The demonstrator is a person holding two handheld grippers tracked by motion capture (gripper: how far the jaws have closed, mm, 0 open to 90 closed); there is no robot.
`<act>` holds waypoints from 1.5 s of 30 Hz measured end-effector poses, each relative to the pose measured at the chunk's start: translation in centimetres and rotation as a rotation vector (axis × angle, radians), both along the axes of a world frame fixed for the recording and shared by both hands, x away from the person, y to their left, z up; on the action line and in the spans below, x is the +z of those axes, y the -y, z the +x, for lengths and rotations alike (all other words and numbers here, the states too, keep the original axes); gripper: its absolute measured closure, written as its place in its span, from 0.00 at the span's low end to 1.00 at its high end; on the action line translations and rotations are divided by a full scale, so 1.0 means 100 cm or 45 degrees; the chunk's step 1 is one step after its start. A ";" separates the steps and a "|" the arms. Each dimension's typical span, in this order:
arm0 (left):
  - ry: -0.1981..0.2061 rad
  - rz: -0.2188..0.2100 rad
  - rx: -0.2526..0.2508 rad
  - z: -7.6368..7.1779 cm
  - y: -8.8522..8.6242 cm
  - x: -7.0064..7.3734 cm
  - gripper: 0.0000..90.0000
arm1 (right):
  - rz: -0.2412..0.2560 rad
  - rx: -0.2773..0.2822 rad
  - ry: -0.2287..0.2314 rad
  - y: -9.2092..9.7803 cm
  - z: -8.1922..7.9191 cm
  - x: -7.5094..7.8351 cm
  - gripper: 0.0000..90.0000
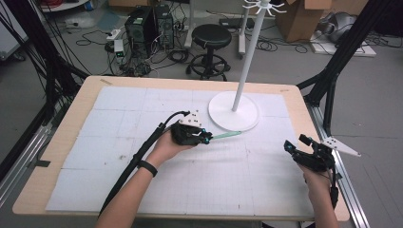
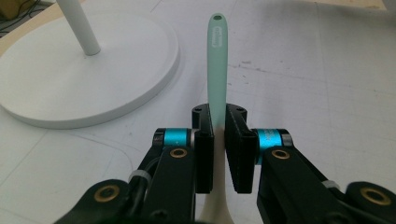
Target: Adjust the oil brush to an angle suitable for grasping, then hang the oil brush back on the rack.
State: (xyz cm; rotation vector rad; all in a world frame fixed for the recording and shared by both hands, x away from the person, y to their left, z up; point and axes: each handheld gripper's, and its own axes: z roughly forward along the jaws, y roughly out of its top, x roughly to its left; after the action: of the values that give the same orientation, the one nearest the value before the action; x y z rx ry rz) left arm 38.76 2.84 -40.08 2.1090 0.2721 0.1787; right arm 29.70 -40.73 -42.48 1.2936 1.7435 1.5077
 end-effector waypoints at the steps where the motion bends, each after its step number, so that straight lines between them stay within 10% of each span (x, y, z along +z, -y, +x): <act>1: 0.002 -0.006 0.007 0.001 0.000 0.001 0.92 | 0.001 0.001 0.000 0.000 0.000 0.000 0.19; 16: 0.044 -0.104 0.080 0.004 -0.015 0.018 0.92 | 0.014 -0.006 -0.011 0.000 -0.002 0.001 0.19; 45: 0.267 -0.555 0.374 0.024 -0.046 0.105 0.92 | 0.015 0.004 -0.004 0.000 -0.001 0.001 0.19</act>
State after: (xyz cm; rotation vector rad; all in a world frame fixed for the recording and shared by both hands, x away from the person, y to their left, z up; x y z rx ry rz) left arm 41.21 7.47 -29.57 1.5976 0.4509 0.4673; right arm 29.62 -40.76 -42.43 1.3009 1.7417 1.5203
